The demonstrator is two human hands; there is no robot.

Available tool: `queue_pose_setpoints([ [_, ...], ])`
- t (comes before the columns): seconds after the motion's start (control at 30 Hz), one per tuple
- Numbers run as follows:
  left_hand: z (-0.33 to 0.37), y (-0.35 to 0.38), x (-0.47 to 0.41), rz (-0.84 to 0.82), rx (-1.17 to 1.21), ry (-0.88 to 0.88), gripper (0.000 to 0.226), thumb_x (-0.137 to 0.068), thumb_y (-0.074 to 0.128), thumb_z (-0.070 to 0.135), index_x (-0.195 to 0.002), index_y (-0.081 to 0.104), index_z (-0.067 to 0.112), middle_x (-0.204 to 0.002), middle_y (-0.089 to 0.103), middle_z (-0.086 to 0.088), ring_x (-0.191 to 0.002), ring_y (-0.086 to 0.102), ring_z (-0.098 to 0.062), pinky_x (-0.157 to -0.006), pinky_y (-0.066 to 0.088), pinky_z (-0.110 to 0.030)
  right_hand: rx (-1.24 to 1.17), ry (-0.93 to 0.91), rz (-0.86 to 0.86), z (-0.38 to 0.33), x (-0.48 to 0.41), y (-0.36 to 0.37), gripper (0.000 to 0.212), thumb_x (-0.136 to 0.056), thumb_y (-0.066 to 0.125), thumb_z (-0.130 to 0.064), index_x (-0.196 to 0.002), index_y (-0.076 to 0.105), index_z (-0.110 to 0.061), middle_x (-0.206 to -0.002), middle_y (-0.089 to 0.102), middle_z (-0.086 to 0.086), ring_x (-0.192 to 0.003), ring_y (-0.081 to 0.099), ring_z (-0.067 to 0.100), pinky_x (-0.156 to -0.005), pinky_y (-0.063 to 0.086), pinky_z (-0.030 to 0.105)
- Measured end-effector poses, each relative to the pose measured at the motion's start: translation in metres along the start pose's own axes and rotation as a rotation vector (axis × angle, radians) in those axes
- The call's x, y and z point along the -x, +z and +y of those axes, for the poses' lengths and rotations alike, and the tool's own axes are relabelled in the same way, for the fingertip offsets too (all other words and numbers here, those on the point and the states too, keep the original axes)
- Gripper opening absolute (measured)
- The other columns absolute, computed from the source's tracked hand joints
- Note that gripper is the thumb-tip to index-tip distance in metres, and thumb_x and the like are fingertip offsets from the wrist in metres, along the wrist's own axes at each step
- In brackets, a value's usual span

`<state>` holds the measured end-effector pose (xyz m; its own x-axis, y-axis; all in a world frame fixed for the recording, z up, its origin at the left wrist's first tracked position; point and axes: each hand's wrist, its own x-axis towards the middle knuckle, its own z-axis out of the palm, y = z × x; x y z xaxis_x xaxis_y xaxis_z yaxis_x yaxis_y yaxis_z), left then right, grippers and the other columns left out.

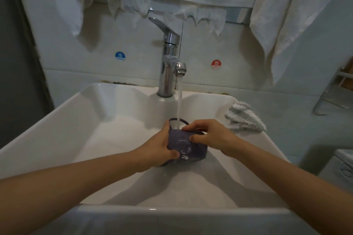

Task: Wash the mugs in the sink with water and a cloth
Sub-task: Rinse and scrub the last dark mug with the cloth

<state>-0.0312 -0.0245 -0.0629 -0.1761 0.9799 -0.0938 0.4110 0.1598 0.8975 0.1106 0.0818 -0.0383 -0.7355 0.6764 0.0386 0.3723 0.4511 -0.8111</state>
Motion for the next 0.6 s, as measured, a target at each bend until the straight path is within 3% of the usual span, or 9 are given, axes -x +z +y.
queue_pose_setpoints([
  [0.1,0.001,0.002,0.001,-0.008,-0.017,0.007,0.098,-0.084,0.065,0.004,-0.149,-0.007,0.021,-0.14,0.04,-0.008,-0.12,0.051,-0.026,-0.098,0.048,-0.04,0.034,-0.016,0.08,0.0,-0.002,0.003,0.016,-0.088,0.062,-0.011,-0.096,0.07,-0.022,-0.095,0.066,-0.007,-0.099,0.06,0.01,-0.075,0.047,0.013],
  [0.23,0.0,-0.001,0.0,0.013,0.05,-0.007,0.095,-0.081,0.066,-0.001,-0.149,0.002,0.02,-0.131,0.046,-0.006,-0.113,0.055,-0.024,-0.093,0.052,-0.038,0.046,0.001,0.019,-0.002,-0.001,0.005,0.024,-0.086,0.06,-0.005,-0.103,0.067,-0.021,-0.1,0.064,-0.006,-0.102,0.059,0.012,-0.082,0.048,0.019],
  [0.37,0.001,0.0,0.001,0.008,0.069,-0.01,0.097,-0.082,0.066,-0.001,-0.149,-0.001,0.021,-0.13,0.044,-0.006,-0.113,0.054,-0.024,-0.092,0.052,-0.036,-0.003,0.021,0.004,0.0,0.001,0.004,0.03,-0.084,0.059,-0.002,-0.109,0.066,-0.019,-0.105,0.065,-0.001,-0.101,0.059,0.014,-0.088,0.051,0.026],
  [0.5,0.001,0.0,0.0,0.014,0.077,0.003,0.094,-0.082,0.065,-0.001,-0.148,0.002,0.021,-0.126,0.047,-0.006,-0.11,0.056,-0.024,-0.09,0.053,-0.038,-0.044,0.013,0.075,0.002,-0.001,0.005,0.029,-0.088,0.053,0.001,-0.104,0.07,-0.016,-0.096,0.067,-0.003,-0.094,0.06,0.013,-0.085,0.05,0.021],
  [0.6,0.001,-0.001,0.0,0.012,0.091,0.012,0.087,-0.081,0.065,-0.003,-0.145,0.01,0.02,-0.117,0.049,-0.003,-0.103,0.059,-0.021,-0.085,0.056,-0.035,-0.19,0.094,0.0,0.008,-0.003,0.001,0.035,-0.091,0.046,0.002,-0.098,0.071,-0.021,-0.105,0.067,0.002,-0.101,0.061,0.02,-0.09,0.052,0.03],
])
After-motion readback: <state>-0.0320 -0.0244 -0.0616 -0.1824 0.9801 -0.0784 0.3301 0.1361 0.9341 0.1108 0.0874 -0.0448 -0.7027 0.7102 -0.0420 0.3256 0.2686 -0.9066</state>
